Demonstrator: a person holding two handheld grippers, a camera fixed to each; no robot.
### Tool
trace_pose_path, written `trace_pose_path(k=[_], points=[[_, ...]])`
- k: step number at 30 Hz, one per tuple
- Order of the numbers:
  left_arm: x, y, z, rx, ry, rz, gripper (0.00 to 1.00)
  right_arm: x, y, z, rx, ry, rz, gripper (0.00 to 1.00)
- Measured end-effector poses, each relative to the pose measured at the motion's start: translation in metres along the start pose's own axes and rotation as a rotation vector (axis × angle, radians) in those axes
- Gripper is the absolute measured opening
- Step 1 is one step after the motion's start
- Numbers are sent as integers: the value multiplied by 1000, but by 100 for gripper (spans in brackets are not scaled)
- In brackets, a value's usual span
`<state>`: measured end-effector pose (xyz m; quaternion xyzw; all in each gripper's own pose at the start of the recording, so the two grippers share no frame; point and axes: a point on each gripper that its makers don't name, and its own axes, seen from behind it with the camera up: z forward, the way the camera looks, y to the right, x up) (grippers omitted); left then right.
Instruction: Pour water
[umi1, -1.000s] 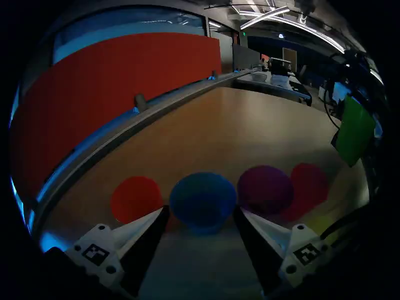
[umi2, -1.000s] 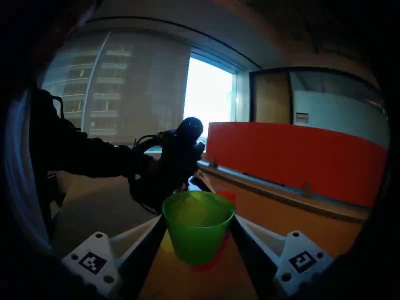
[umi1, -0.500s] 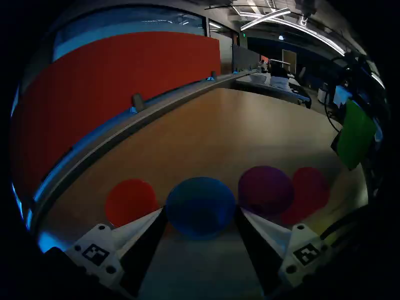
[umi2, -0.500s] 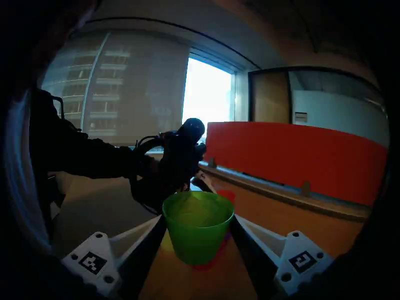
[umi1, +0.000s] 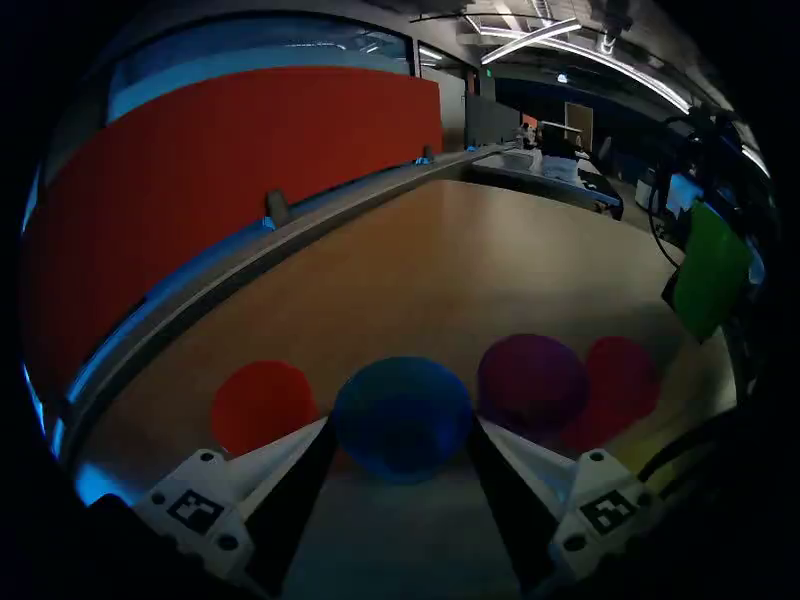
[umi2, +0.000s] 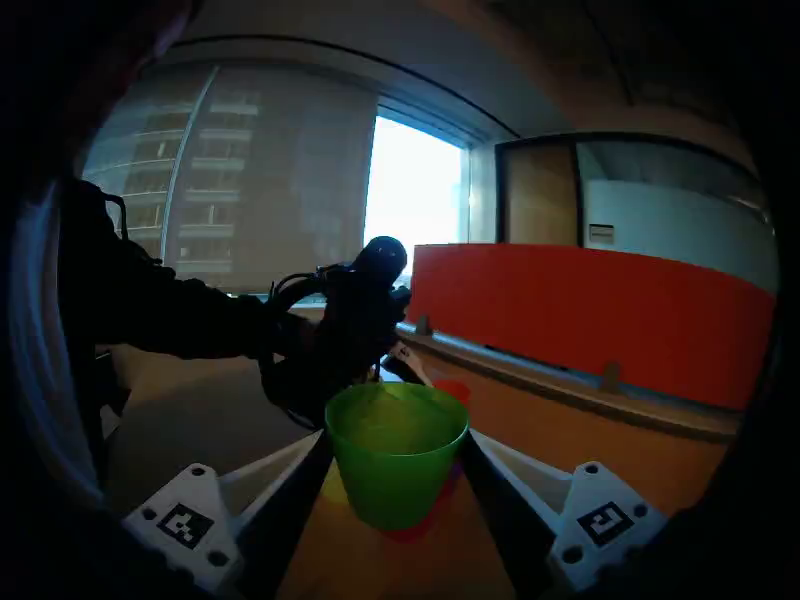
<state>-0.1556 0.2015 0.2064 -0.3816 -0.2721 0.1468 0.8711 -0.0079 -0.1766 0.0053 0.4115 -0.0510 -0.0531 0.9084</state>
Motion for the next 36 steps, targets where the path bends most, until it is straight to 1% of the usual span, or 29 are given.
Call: trace_pose_path(k=[5,14,22,26,29,32,36], points=[[0,1,0,-1,-2,6,87,0,-1,0,0,-1,-1,91],[3,0,-1,1,7,-5,86,0,0,0,-1,0,0,91],[15,-4,-7,14,45,-24,86,2,-1,1,-1,1,1,91],[23,-5,-15,24,67,-23,86,4,-2,1,0,2,-1,91],[30,-5,-24,34,89,-21,86,6,-4,2,0,6,-2,91],[37,-3,-37,42,119,-23,86,10,-6,3,2,9,-6,91],[48,0,-57,46,164,-40,86,16,-11,4,6,13,-12,91]])
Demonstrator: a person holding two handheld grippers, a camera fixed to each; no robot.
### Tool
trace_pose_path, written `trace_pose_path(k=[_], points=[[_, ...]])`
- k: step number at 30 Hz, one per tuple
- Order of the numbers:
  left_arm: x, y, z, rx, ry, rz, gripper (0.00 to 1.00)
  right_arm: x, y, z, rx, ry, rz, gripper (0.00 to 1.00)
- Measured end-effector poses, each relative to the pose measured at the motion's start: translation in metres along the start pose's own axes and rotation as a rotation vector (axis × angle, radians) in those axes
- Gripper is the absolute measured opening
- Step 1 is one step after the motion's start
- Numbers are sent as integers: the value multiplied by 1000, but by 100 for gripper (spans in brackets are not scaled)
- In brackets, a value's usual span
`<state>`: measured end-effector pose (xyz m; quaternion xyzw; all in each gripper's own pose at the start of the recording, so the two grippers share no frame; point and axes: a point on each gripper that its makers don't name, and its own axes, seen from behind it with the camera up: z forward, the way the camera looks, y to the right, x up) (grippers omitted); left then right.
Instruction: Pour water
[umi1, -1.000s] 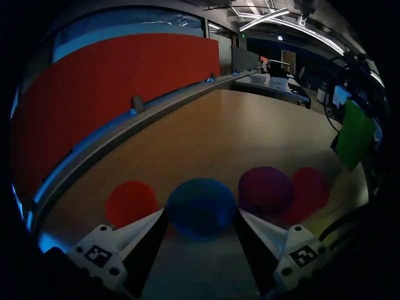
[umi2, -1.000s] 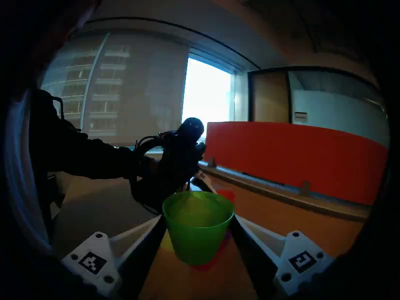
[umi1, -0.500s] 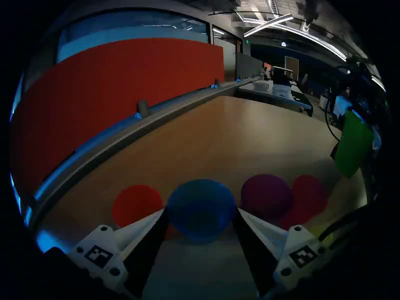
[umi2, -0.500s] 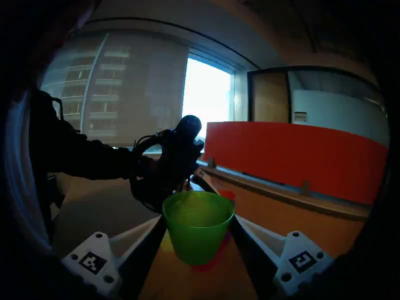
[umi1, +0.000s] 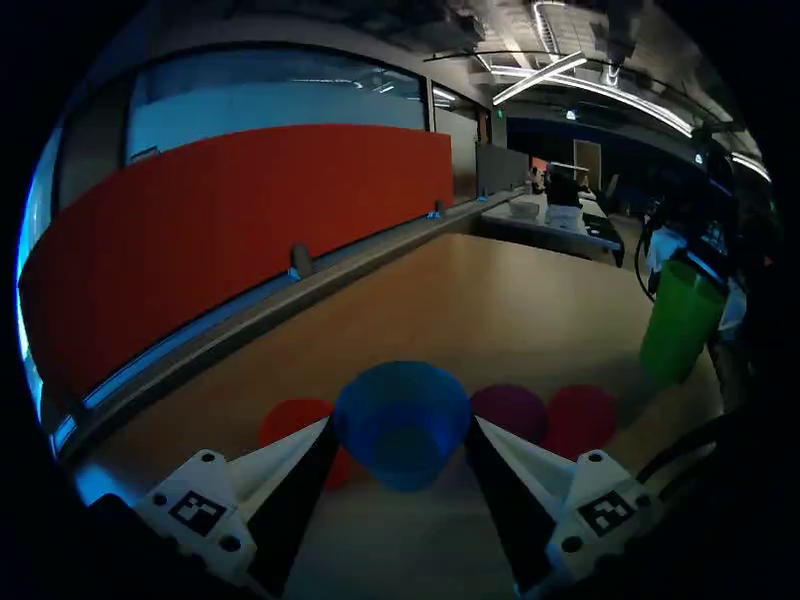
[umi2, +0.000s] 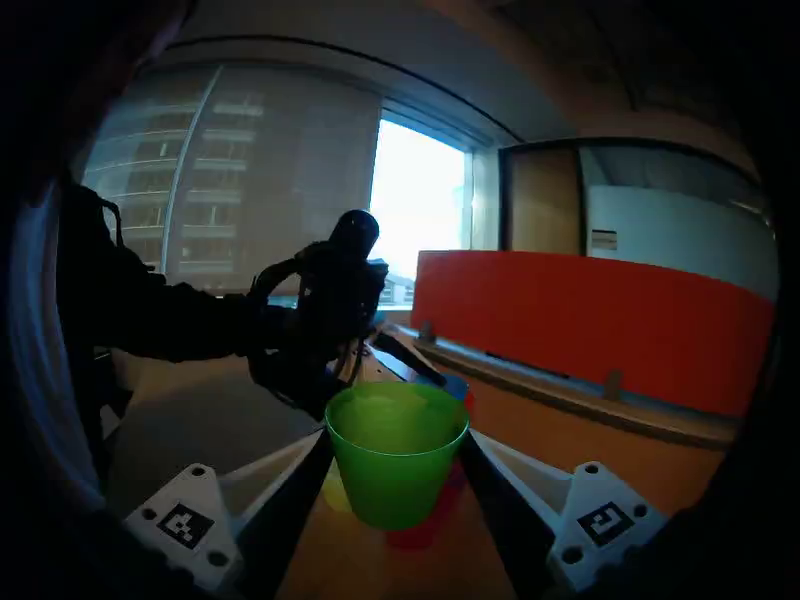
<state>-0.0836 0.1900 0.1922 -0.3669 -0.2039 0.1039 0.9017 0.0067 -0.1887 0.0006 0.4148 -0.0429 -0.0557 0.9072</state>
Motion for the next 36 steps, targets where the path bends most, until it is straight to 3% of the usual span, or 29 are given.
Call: trace_pose_path(k=[8,17,24,36], points=[[22,0,-41,35,94,-20,86,12,-13,2,8,7,-18,91],[51,9,-89,60,219,-39,86,29,-28,7,22,25,-34,91],[70,29,-122,58,308,-43,86,38,-35,9,28,40,-32,91],[92,63,-166,34,445,-110,86,47,-41,10,30,56,-35,91]])
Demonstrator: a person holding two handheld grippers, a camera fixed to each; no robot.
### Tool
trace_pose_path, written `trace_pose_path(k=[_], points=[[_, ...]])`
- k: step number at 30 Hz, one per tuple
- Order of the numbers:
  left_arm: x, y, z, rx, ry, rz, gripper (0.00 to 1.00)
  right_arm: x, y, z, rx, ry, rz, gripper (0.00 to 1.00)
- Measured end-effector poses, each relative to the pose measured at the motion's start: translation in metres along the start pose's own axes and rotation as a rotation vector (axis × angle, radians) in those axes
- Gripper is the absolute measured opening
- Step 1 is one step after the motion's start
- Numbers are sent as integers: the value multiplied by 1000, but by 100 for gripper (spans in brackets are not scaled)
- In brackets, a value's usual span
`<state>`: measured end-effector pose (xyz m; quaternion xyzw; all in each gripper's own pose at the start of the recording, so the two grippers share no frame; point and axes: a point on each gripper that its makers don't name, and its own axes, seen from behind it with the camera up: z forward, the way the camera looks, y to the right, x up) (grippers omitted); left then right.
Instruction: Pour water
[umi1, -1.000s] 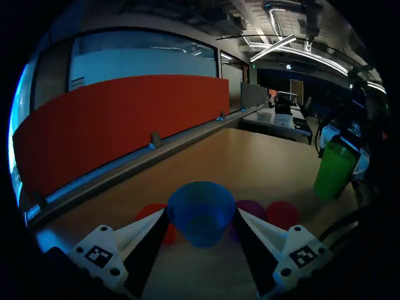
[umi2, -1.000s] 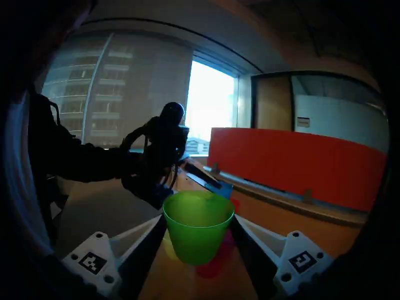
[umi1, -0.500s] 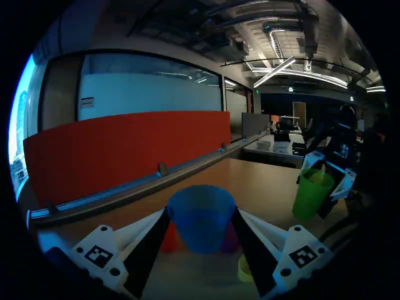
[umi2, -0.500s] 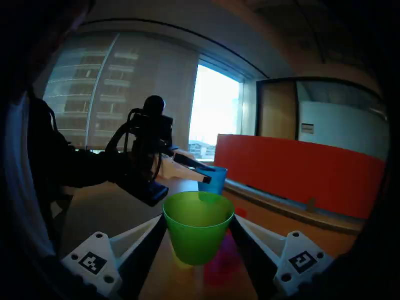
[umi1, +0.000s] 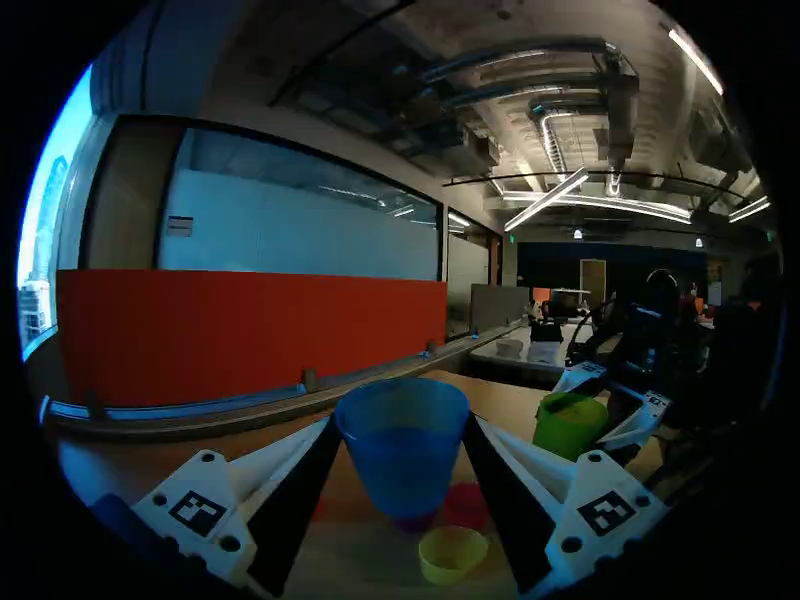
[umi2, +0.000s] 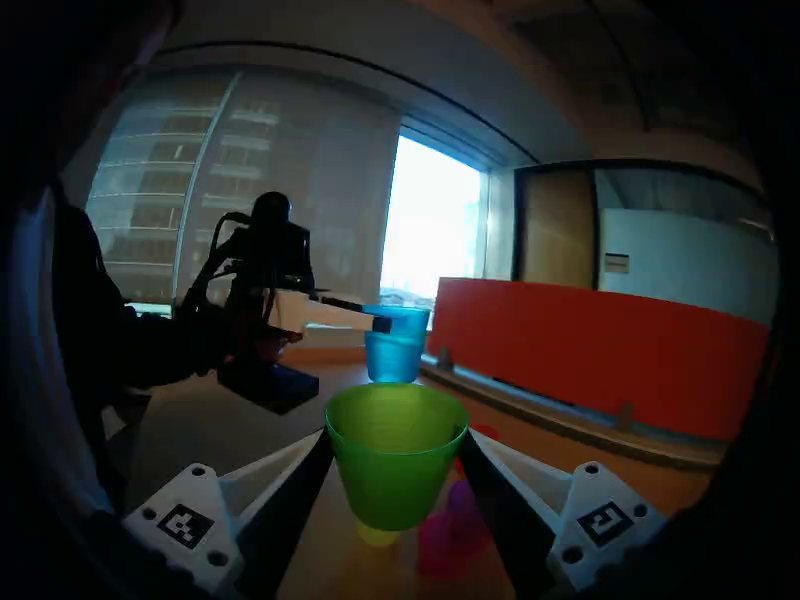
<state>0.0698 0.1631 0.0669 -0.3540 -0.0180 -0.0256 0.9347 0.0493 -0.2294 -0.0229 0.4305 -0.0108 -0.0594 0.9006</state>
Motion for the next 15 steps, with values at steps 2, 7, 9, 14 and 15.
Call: trace_pose_path(k=[2,7,9,14,15], points=[[2,4,-4,0,10,-7,86,1,-1,0,2,2,2,91],[6,8,-10,0,24,-8,86,1,-2,0,4,3,1,91],[8,10,-12,-1,26,-6,86,1,-2,1,5,4,1,91],[8,14,-15,-8,17,5,86,1,-3,2,8,7,3,91],[7,15,-16,-10,13,9,86,1,-3,2,8,7,4,91]])
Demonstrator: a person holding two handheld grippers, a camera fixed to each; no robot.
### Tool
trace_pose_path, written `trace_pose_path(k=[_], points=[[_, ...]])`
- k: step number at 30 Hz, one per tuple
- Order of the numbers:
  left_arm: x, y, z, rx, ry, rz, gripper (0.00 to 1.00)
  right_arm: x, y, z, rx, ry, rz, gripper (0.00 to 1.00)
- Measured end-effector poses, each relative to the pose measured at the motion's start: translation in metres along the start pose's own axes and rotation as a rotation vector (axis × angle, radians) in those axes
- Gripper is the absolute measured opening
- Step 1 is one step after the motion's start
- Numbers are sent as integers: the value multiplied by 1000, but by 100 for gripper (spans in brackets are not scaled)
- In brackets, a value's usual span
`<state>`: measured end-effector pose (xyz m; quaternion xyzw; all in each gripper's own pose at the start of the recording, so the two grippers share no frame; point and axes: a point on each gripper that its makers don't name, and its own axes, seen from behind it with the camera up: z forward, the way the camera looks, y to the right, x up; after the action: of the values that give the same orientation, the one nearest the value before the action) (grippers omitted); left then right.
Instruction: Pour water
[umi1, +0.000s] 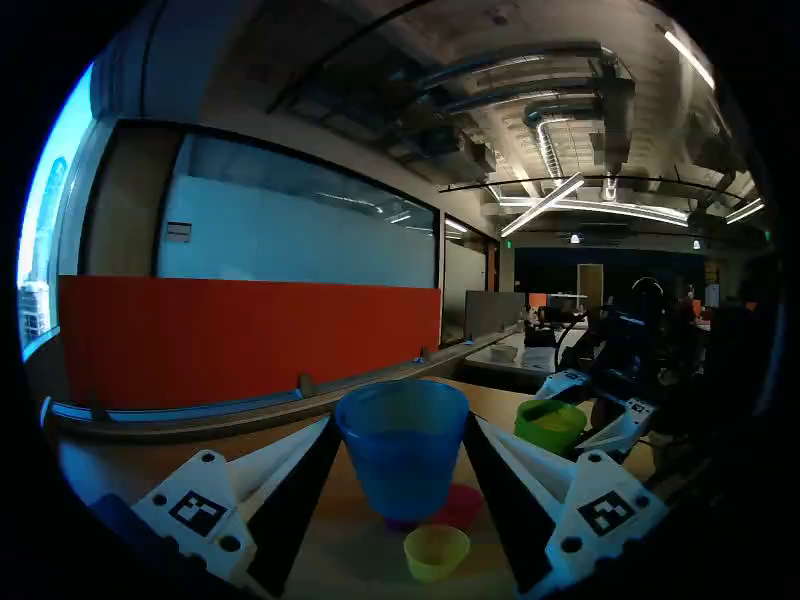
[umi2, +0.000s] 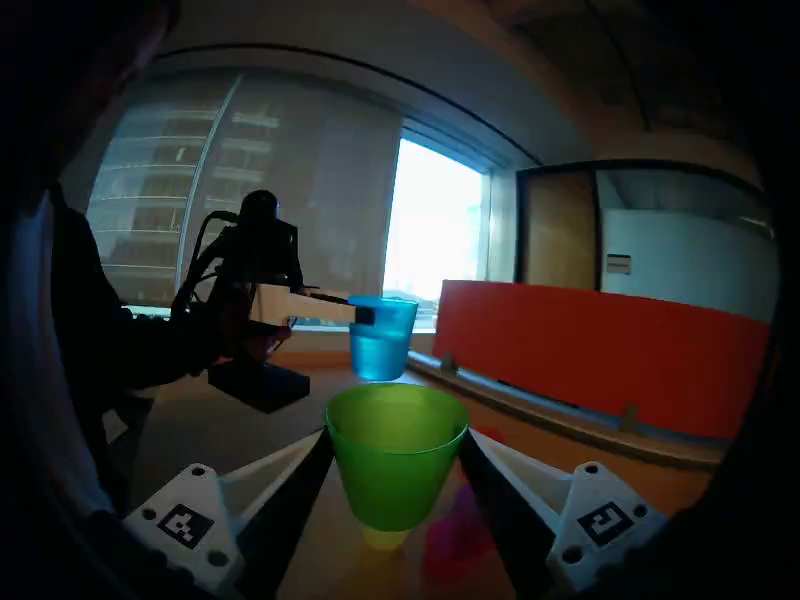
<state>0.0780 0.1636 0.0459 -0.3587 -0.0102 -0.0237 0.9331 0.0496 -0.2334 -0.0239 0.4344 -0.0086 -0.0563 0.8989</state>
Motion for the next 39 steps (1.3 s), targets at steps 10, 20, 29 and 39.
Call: trace_pose_path(k=[10,20,29,39], points=[[-8,12,-10,-13,-36,68,86,1,-3,6,12,-6,9,91],[-5,20,-20,-7,-37,177,86,-8,-17,12,54,-38,16,91],[-5,25,-25,13,-47,299,86,-17,-31,20,87,-53,33,91],[-4,32,-29,23,-66,424,86,-22,-41,27,110,-64,46,91]])
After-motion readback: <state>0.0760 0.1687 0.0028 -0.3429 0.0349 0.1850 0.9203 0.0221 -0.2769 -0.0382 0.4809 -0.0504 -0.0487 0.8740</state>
